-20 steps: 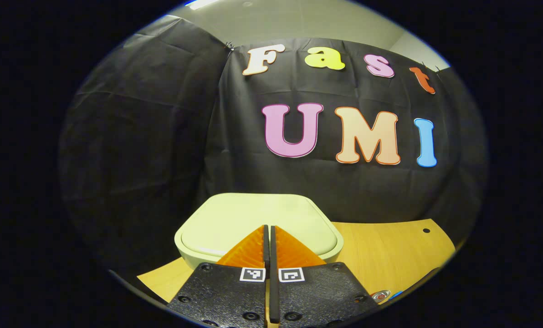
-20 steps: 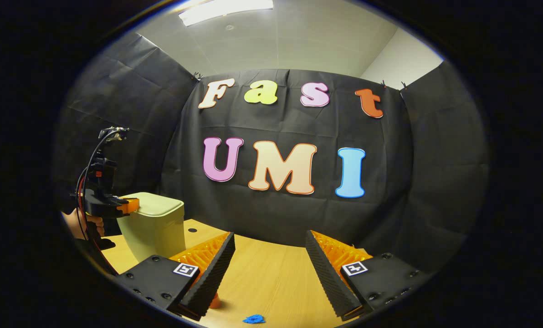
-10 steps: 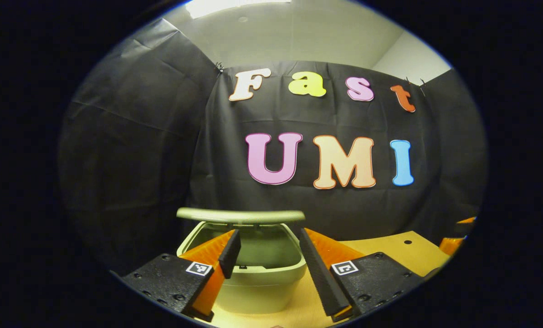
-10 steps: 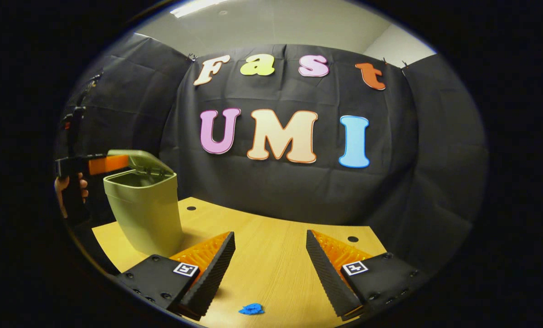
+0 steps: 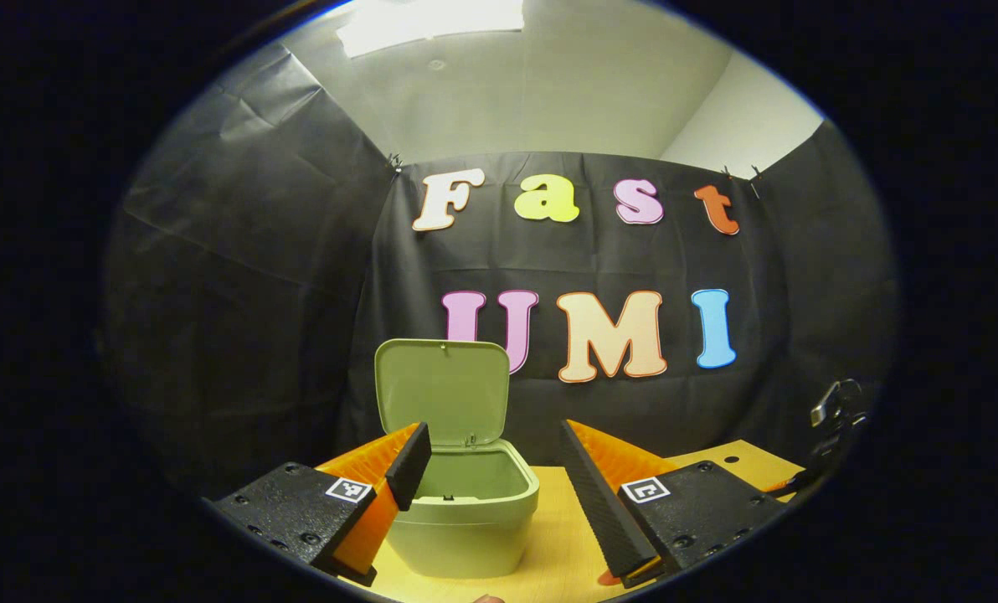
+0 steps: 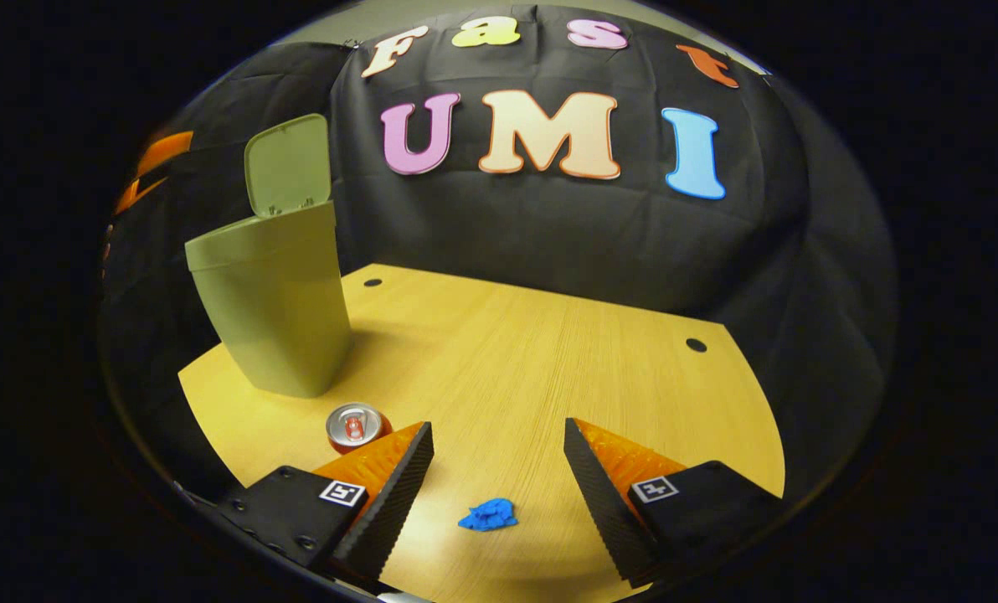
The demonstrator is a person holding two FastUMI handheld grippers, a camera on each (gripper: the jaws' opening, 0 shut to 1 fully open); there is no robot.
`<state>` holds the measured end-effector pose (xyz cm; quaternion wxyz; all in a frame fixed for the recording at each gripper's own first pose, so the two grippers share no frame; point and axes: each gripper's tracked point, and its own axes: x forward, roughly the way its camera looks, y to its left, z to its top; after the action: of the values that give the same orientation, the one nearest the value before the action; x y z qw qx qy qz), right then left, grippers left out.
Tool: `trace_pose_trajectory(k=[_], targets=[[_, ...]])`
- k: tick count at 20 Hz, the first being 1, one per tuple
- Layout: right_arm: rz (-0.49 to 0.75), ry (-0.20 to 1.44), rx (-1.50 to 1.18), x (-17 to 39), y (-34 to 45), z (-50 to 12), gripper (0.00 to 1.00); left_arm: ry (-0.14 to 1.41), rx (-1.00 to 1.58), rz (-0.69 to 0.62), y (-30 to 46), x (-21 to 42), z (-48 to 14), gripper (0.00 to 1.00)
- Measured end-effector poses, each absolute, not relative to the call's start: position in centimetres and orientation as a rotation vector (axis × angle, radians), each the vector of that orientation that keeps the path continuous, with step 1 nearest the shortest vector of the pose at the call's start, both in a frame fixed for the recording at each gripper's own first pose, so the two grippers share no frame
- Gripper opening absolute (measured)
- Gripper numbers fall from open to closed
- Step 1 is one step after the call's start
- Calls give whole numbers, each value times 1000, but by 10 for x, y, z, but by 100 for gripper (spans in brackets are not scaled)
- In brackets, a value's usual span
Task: Press the lid of the desktop garbage bin to open it, pick up the crumpled paper on the desktop and throw it into the bin, then pick up the pop can on the desktop and drop it into the bin, and finally close the garbage bin lid.
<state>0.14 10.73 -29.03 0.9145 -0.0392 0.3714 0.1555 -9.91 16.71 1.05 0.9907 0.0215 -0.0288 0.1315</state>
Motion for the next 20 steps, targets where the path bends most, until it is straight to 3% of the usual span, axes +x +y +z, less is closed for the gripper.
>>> trace_pose_trajectory(k=[11,12,13,15,18,20], targets=[[315,1049,-157,-33,98,-393,96,-55,80,301,170,-125,22,90],[311,1065,-162,-35,95,-397,89,-49,79,303,170,-125,20,90],[309,1092,-162,-38,94,-403,76,-42,81,304,170,-125,18,90],[317,1135,-147,-44,96,-412,66,-36,88,304,169,-124,17,91],[352,1155,-110,-49,101,-418,63,-27,98,304,169,-122,13,91],[359,1141,-111,-49,103,-416,24,-21,85,304,170,-120,10,91]])
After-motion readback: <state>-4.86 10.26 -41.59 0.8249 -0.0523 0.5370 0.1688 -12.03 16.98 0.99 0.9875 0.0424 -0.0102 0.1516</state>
